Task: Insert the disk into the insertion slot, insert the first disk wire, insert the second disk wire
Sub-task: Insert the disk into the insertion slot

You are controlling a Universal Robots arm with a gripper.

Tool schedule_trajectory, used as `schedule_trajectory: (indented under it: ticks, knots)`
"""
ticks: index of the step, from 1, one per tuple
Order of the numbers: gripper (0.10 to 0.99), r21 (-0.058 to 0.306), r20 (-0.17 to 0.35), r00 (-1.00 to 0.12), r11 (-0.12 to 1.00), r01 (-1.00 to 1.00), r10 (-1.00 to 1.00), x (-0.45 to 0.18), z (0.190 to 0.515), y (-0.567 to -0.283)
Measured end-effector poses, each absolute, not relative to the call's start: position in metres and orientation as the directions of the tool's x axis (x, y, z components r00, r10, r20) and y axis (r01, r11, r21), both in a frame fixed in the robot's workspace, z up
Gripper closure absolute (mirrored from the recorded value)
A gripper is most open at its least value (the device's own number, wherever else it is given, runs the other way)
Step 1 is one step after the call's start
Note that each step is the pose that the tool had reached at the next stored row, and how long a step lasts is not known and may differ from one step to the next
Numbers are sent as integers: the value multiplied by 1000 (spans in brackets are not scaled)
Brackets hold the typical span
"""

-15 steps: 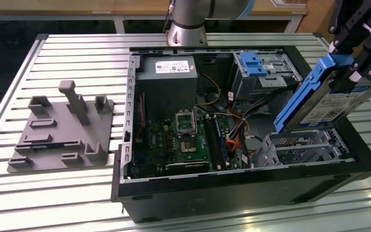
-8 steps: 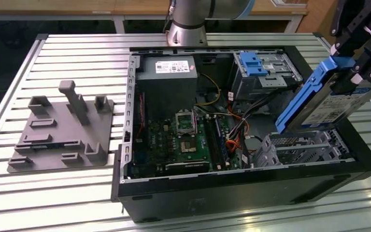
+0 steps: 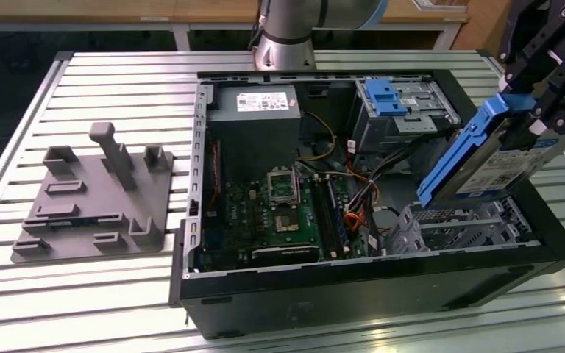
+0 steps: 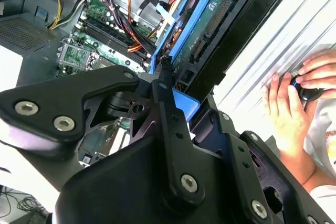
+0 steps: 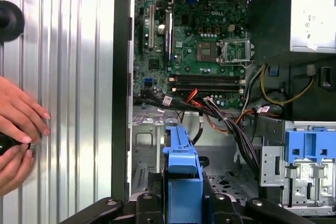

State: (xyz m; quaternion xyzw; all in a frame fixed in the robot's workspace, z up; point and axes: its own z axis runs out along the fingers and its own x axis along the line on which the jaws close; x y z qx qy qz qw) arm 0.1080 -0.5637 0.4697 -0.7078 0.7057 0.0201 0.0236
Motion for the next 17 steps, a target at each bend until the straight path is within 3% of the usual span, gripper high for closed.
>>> schedule_trajectory:
  ticks: [17]
  knots:
    - [722,-3,-62,8,-8,-1000,-998,111,460,-564]
